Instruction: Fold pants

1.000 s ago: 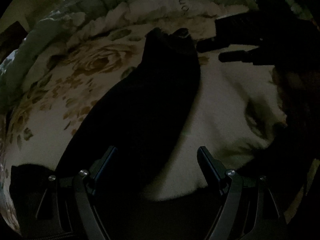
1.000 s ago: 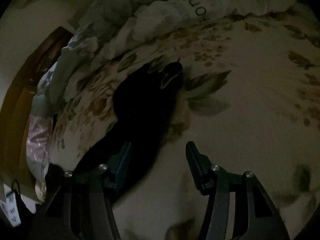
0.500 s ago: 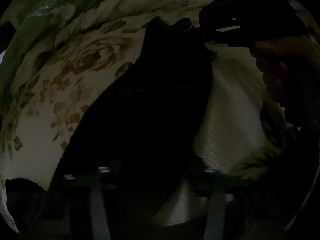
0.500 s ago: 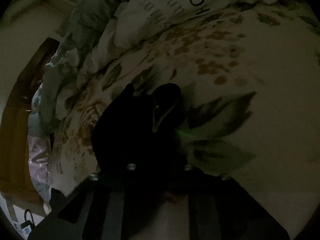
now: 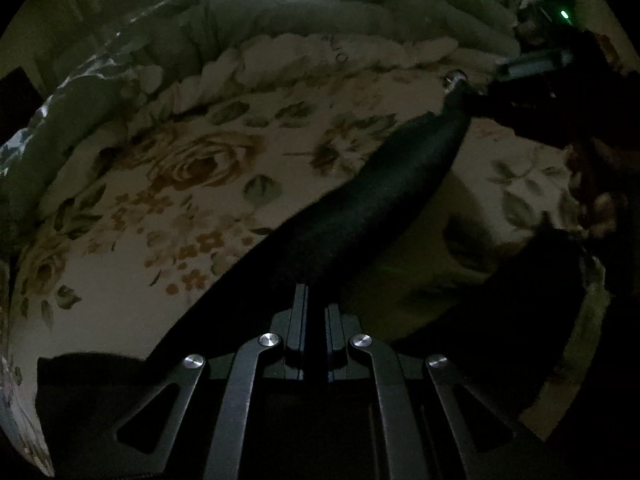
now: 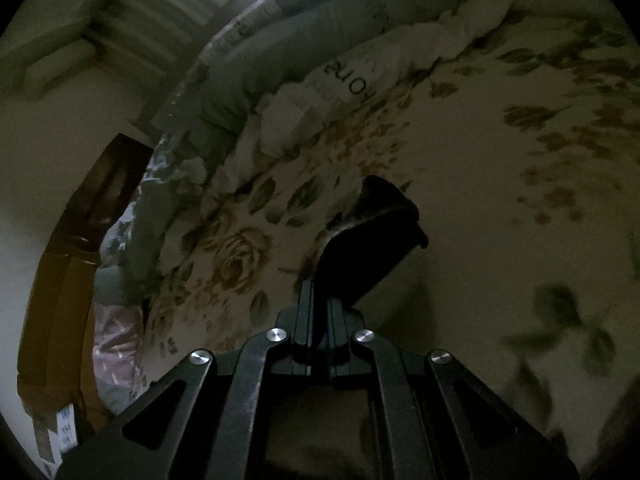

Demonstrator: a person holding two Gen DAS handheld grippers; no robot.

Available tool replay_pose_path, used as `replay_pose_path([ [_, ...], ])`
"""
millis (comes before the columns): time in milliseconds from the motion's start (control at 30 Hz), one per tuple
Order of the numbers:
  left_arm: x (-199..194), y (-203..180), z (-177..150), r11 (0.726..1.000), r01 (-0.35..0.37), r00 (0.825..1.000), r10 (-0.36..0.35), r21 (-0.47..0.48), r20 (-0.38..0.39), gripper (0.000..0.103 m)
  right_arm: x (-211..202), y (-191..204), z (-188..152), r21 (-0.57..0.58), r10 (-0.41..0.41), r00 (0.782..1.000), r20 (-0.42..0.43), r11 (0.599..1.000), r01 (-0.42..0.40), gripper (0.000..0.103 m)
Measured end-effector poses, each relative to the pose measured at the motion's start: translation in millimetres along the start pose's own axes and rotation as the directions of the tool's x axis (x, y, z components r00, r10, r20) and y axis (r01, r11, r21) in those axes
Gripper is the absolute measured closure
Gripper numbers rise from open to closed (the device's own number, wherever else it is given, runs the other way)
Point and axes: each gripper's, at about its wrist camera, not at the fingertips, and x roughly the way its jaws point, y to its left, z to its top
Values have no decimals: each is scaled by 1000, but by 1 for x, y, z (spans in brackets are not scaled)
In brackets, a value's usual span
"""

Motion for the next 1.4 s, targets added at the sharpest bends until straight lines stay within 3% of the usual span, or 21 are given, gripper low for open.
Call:
replay_pose_path([
  [367,-50,-54,-42,995,23,999,-27,94,37,99,-91,-33,-71,66,-42,998,52,997,38,97],
  [633,-53,-67,-71,993,33,999,-34,112,6,98,-108,-60,-127,111,-83,996,22,991,80,97],
  [1067,-32,-79,-98,994,53,997,-48,98,-55,98,-105,-80,-150,126,-160,987,-6,979,160,97],
  [1200,-26,-77,-100,995,66,995,-60,76,-77,96,-103,-89,-157,172,-180,982,-54,967,187,96],
  [1400,-24,-65,-107,995,97,989,-98,-8,-114,80,-116,-94,-162,202,-200,978,-60,957,208,88],
])
